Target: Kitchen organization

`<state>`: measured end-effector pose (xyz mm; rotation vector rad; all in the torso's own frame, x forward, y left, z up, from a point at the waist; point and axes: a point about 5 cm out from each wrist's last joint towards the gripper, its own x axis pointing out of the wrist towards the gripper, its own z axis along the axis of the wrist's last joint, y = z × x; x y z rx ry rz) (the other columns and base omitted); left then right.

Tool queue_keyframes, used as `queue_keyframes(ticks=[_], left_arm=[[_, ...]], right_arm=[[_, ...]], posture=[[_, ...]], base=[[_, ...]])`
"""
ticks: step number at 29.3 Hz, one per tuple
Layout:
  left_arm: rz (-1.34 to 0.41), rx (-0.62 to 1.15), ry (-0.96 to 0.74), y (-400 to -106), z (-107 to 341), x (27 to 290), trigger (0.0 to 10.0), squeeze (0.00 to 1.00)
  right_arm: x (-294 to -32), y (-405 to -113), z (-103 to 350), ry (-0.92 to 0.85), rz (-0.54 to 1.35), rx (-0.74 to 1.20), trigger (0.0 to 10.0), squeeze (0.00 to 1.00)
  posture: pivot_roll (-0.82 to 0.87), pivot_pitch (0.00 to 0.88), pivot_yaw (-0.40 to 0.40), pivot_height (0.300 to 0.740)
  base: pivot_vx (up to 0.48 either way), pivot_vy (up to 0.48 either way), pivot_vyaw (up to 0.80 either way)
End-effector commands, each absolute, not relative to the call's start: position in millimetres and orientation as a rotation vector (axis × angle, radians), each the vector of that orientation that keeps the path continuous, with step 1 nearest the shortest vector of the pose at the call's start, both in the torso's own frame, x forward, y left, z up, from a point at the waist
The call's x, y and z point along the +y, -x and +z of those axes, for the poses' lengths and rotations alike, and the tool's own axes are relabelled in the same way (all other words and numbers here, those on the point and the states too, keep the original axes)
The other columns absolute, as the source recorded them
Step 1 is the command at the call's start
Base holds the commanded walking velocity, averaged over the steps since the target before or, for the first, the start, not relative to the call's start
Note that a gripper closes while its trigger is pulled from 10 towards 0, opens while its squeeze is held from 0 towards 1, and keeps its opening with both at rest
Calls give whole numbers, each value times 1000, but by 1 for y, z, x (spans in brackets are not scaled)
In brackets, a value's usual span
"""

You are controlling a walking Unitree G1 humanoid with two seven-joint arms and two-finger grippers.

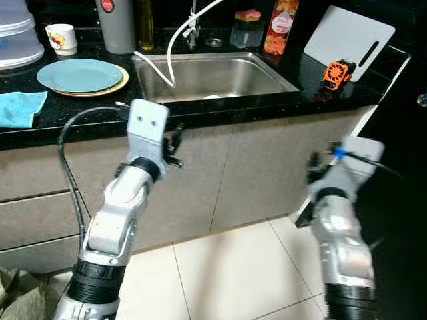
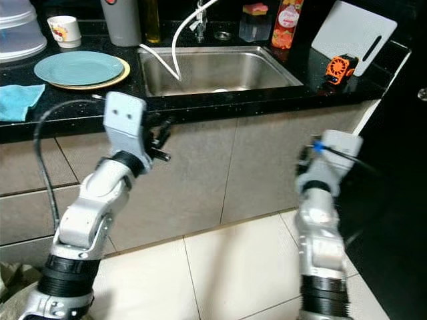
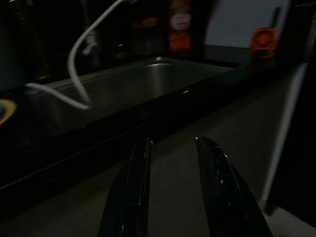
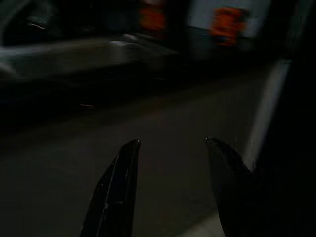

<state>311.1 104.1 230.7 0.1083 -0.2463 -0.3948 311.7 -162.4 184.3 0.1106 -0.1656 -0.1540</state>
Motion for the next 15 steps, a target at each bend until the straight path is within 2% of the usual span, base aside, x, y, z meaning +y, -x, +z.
queue_keyframes(ticks=[1,7,12,15], left_arm=[[-485,-273,-72,-303,238,92,10000,0],[-514,-318,-21,-300,247,90,10000,0],[-251,-331,-126,-315,246,115,10000,0],[-193,-356,-140,-317,251,123,10000,0]], right_arm=[[-146,-309,197,-134,-59,-233,10000,0],[-139,-305,206,-176,-9,-284,10000,0],[-169,-307,212,-142,-136,-325,10000,0],[-176,-307,214,-131,-174,-330,10000,0]], posture=[[199,27,-39,740],[199,27,-39,740],[194,30,-40,740],[194,31,-41,740]], base=[[0,0,0],[0,0,0],[0,0,0],[0,0,0]])
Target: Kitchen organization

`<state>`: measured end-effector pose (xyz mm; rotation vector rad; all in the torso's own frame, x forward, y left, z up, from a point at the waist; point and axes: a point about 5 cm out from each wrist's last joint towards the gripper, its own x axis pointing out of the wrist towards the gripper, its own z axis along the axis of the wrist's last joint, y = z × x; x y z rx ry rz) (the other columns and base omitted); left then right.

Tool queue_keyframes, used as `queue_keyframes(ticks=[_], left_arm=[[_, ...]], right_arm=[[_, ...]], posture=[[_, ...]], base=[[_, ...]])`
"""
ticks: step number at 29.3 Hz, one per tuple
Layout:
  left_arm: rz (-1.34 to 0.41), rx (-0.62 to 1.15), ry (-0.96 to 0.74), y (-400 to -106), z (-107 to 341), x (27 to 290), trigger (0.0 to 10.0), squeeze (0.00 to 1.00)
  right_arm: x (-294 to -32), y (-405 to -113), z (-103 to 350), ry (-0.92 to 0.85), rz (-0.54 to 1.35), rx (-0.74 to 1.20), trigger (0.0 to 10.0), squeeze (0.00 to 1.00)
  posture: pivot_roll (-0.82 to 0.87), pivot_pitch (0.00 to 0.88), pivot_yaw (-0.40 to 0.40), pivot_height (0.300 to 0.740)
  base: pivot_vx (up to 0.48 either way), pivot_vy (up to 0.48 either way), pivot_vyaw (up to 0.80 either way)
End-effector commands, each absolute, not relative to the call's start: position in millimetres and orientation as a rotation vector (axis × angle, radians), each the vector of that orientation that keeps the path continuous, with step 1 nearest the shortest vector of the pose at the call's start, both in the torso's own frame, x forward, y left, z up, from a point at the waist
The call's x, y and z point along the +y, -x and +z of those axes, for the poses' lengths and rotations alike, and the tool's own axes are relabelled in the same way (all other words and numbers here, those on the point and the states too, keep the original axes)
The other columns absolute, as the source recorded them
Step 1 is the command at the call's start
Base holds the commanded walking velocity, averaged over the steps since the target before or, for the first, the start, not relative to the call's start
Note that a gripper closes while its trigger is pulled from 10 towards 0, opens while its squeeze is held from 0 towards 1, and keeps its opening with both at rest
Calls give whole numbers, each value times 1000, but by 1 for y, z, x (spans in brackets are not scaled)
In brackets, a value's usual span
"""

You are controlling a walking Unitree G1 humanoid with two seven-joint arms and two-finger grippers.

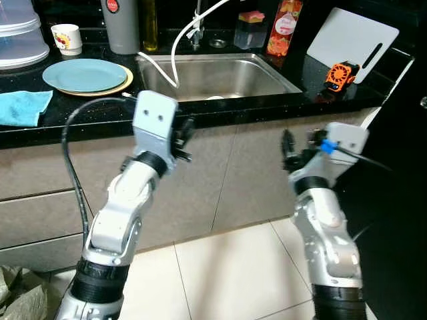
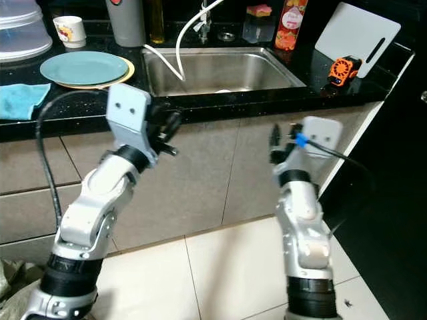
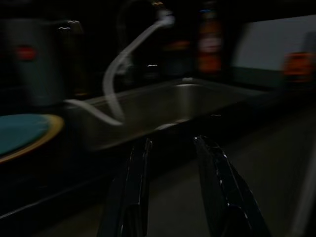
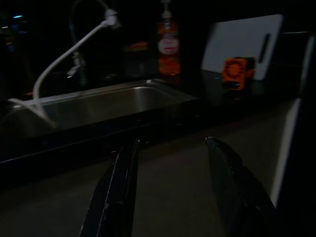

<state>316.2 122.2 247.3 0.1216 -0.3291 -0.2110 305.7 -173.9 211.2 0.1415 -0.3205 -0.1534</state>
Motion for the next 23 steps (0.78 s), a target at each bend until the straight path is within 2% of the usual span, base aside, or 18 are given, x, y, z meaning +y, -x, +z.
queue_keyframes(ticks=[1,11,15,23], left_arm=[[-181,-366,-148,-317,253,126,10000,0],[-214,-379,-199,-313,251,122,10000,0],[-234,-363,-142,-311,248,119,10000,0],[-244,-365,-137,-311,248,119,10000,0]], right_arm=[[-179,-307,214,-119,-188,-327,10000,0],[-175,-308,207,-110,-178,-293,10000,0],[-173,-307,204,-124,-173,-284,10000,0],[-173,-306,203,-136,-178,-281,10000,0]], posture=[[196,32,-42,740],[197,33,-42,740],[195,37,-40,740],[195,37,-39,740]], base=[[0,0,0],[0,0,0],[0,0,0],[0,0,0]])
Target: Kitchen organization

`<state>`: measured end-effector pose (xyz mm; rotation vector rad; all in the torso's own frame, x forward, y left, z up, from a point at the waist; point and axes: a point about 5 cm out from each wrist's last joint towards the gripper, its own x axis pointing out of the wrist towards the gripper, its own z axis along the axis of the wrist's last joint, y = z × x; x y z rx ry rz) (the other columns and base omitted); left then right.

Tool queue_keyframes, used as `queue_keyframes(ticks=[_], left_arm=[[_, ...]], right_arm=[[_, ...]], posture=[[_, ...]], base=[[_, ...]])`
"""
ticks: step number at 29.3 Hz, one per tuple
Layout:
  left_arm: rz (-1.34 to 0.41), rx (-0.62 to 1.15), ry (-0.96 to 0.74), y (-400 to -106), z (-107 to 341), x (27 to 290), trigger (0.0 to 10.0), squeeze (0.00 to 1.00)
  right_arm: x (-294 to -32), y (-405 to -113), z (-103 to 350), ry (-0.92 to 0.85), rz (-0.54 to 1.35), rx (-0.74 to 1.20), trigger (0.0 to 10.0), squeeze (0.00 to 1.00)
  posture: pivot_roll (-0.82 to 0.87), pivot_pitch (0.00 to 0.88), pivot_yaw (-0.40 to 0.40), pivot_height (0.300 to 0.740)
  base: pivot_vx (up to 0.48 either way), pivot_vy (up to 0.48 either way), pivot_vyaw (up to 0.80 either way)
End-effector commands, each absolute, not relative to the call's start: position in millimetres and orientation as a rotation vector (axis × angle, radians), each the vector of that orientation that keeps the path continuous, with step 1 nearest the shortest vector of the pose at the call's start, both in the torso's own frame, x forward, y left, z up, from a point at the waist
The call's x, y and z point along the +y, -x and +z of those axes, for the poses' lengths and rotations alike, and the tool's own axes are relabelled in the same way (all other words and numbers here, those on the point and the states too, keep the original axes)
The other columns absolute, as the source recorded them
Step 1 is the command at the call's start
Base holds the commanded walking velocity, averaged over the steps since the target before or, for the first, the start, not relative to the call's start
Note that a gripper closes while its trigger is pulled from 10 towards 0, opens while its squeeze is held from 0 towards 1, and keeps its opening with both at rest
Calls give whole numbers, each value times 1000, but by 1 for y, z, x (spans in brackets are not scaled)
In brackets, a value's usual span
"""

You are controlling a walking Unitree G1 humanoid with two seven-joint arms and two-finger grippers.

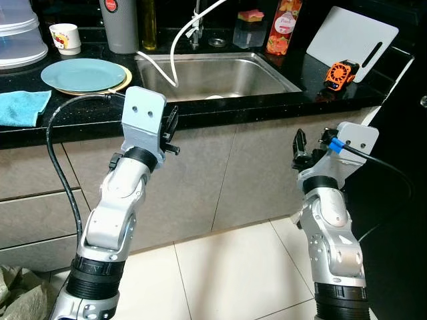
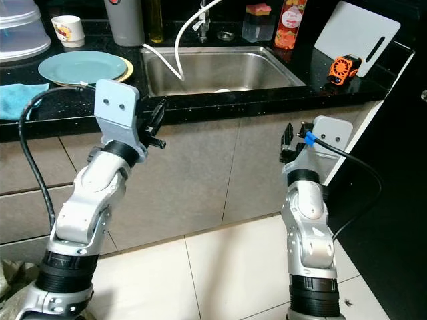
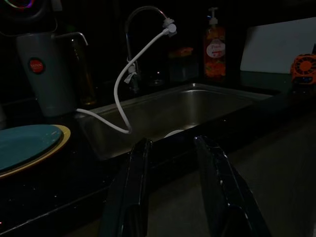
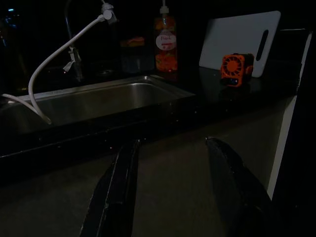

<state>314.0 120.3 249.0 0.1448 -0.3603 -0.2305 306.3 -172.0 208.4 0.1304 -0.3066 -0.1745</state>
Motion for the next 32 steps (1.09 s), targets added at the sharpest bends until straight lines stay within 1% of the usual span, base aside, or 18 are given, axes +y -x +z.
queue_keyframes(ticks=[1,9,32], left_arm=[[-246,-365,-136,-311,248,119,10000,0],[-253,-345,-153,-309,241,121,10000,0],[-251,-329,-178,-309,236,122,10000,0]], right_arm=[[-173,-306,203,-137,-178,-279,10000,0],[-173,-304,194,-137,-182,-251,10000,0],[-172,-303,192,-135,-177,-246,10000,0]], posture=[[195,37,-39,740],[196,40,-39,740],[196,40,-40,740]], base=[[0,0,0],[0,0,0],[0,0,0]])
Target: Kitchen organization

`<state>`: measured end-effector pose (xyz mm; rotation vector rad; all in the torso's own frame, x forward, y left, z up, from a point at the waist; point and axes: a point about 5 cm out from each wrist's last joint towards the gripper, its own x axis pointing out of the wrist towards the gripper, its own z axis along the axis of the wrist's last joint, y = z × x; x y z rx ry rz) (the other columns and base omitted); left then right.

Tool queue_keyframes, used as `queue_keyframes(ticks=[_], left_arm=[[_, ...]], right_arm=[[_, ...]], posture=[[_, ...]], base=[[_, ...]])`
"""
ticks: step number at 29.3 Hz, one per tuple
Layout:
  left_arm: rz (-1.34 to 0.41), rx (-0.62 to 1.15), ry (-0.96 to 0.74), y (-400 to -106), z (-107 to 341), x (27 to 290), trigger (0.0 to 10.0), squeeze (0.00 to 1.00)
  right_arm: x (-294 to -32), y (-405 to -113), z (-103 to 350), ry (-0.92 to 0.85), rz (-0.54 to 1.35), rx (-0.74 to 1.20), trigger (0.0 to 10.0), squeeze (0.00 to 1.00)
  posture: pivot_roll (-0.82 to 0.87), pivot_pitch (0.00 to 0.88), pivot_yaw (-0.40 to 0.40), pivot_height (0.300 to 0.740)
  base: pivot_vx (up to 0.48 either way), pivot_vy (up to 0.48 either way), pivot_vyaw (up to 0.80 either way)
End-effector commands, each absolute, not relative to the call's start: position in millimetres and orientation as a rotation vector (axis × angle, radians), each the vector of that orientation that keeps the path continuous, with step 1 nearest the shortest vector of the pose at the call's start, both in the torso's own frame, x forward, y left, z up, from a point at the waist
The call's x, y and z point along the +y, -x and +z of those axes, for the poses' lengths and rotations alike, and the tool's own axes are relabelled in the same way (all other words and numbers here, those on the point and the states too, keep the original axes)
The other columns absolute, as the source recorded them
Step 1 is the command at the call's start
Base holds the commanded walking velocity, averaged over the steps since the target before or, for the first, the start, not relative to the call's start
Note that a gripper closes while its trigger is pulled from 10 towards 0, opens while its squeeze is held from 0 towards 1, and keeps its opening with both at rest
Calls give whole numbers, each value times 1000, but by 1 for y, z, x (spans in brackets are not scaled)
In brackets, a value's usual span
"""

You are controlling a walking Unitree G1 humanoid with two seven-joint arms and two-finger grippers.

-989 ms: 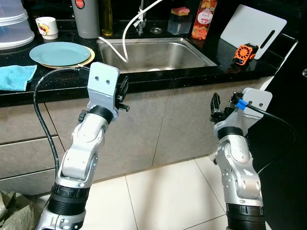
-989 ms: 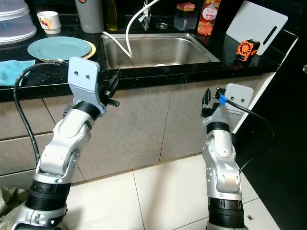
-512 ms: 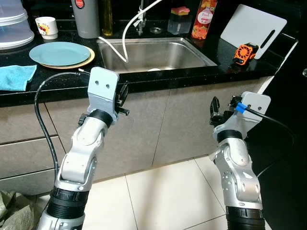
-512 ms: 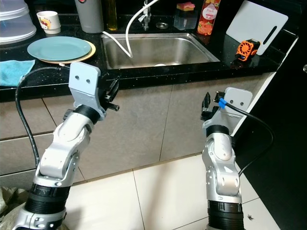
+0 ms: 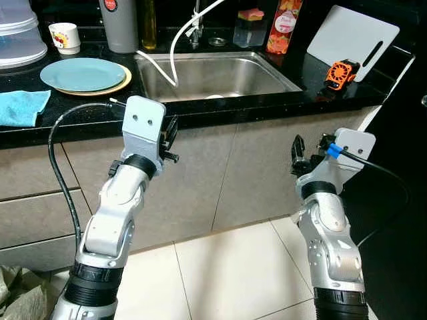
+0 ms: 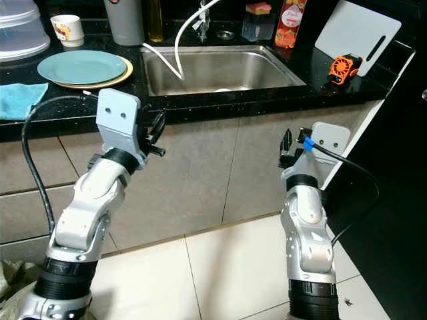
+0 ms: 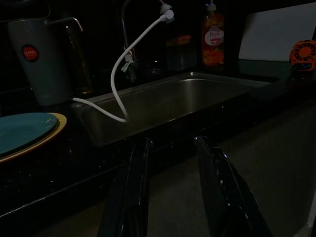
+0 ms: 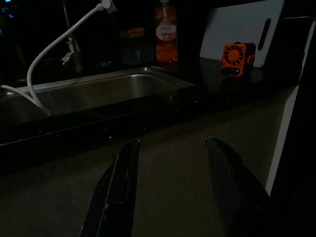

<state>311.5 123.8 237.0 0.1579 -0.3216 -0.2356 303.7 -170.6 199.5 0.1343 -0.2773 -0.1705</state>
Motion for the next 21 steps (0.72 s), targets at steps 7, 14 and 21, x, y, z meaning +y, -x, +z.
queue_keyframes(ticks=[7,14,21], left_arm=[[-254,-327,-181,-308,234,122,10000,0],[-254,-326,-183,-308,234,122,10000,0],[-254,-326,-184,-308,233,121,10000,0]], right_arm=[[-170,-302,190,-135,-168,-240,10000,0],[-168,-302,188,-134,-162,-235,10000,0],[-168,-302,188,-131,-160,-236,10000,0]], posture=[[195,34,-42,740],[196,29,-44,740],[196,25,-46,740]], base=[[0,0,0],[0,0,0],[0,0,0]])
